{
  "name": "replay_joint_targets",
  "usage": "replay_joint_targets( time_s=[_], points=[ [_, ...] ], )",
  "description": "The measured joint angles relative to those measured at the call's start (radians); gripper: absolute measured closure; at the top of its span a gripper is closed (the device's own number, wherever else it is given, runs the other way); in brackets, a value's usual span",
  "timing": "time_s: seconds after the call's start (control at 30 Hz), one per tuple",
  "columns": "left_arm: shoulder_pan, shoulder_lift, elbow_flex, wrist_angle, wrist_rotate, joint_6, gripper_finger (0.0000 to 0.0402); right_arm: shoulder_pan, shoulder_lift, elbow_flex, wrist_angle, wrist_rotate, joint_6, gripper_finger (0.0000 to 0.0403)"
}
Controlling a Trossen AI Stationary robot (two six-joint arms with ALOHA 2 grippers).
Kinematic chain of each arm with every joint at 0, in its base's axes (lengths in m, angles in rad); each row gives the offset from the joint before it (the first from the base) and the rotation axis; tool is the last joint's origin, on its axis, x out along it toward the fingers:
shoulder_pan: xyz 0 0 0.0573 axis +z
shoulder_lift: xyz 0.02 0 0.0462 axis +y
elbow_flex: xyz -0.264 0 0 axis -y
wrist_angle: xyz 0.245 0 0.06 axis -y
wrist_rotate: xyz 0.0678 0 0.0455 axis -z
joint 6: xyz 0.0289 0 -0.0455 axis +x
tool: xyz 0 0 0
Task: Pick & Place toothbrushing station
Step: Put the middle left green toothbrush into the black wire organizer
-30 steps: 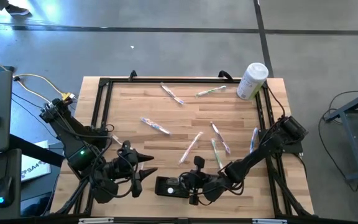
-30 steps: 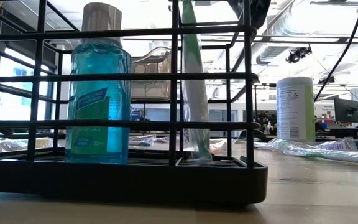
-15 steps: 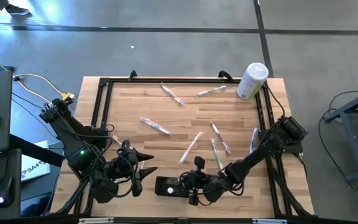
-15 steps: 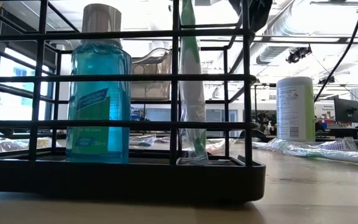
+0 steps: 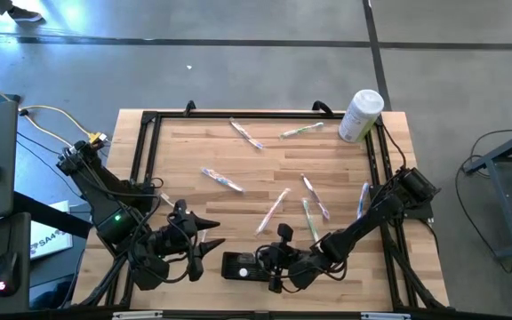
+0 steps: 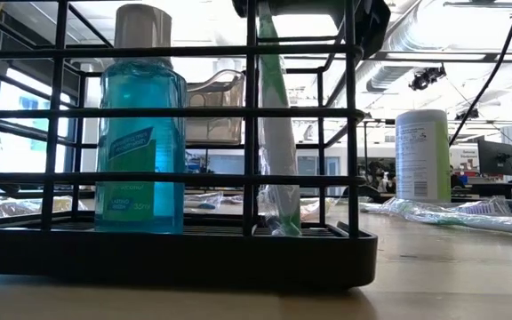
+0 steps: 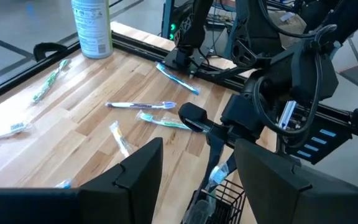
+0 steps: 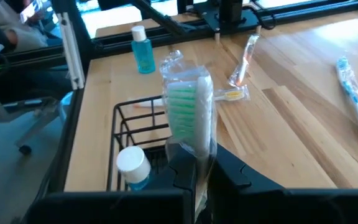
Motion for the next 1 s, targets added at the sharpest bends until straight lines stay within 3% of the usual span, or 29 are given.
replay_joint_targets(
  time_s=[0.23,0.63,1.0],
  points=[
    [0.0,0.0,0.0,-0.001,0.001,0.003,0.0203,-0.001,0.0,0.0,-0.002,-0.007,-0.002,0.0387],
    [0.0,0.0,0.0,0.005,0.001,0.003,0.0203,-0.001,0.006,-0.001,-0.011,-0.021,-0.008,0.0345],
    [0.0,0.0,0.0,0.007,0.001,0.003,0.0203,0.002,-0.001,-0.001,-0.011,-0.018,-0.008,0.0258]
  ],
)
